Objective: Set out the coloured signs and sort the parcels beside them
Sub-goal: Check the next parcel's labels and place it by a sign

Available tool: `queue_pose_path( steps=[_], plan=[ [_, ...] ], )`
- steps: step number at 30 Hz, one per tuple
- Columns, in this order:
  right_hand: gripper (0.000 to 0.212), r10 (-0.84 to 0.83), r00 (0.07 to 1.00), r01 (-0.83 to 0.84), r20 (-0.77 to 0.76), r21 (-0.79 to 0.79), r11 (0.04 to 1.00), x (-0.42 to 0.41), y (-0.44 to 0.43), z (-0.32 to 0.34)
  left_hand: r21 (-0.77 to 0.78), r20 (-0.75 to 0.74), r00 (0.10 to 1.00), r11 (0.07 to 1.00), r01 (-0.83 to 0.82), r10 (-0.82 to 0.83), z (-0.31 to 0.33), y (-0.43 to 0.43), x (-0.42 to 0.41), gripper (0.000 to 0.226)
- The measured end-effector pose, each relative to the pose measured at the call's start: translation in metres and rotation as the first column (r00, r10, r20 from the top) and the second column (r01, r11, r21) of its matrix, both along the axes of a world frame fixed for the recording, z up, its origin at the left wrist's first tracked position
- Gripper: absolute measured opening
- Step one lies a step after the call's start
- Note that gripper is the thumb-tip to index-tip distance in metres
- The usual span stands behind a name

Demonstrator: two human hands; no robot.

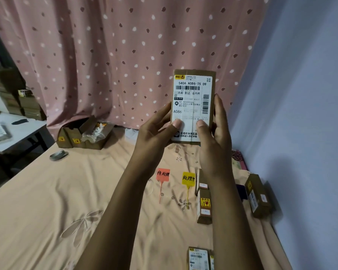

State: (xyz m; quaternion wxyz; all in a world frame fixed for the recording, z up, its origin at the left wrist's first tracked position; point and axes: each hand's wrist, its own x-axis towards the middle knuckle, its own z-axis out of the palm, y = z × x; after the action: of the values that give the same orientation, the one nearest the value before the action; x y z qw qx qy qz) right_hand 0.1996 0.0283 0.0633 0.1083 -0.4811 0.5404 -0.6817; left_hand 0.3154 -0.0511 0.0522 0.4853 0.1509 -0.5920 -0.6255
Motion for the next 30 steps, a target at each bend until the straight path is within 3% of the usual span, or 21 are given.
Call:
queue_pose_path(
  steps=[10,17,24,30],
  plan=[
    [0.06,0.062,0.998,-0.063,0.017,0.049,0.997,0.006,0.002,-0.001,0.039,-0.033,0.998,0.998,-0.046,0.048,-0.004,0.002,0.008,0.052],
    [0.06,0.082,0.997,-0.082,-0.003,0.085,0.993,0.005,0.005,-0.01,0.15,-0.155,0.979,0.983,-0.107,0.13,-0.009,0.007,0.004,0.043],
    [0.059,0.076,0.997,-0.075,-0.016,0.077,0.994,0.003,0.01,-0.007,0.195,-0.133,0.983,0.976,-0.097,0.125,-0.01,0.008,0.003,0.042],
    [0.067,0.131,0.991,-0.131,0.009,0.124,0.984,-0.003,0.021,-0.004,0.146,-0.057,0.996,0.988,-0.058,0.067,-0.011,0.009,0.009,0.042]
  ],
)
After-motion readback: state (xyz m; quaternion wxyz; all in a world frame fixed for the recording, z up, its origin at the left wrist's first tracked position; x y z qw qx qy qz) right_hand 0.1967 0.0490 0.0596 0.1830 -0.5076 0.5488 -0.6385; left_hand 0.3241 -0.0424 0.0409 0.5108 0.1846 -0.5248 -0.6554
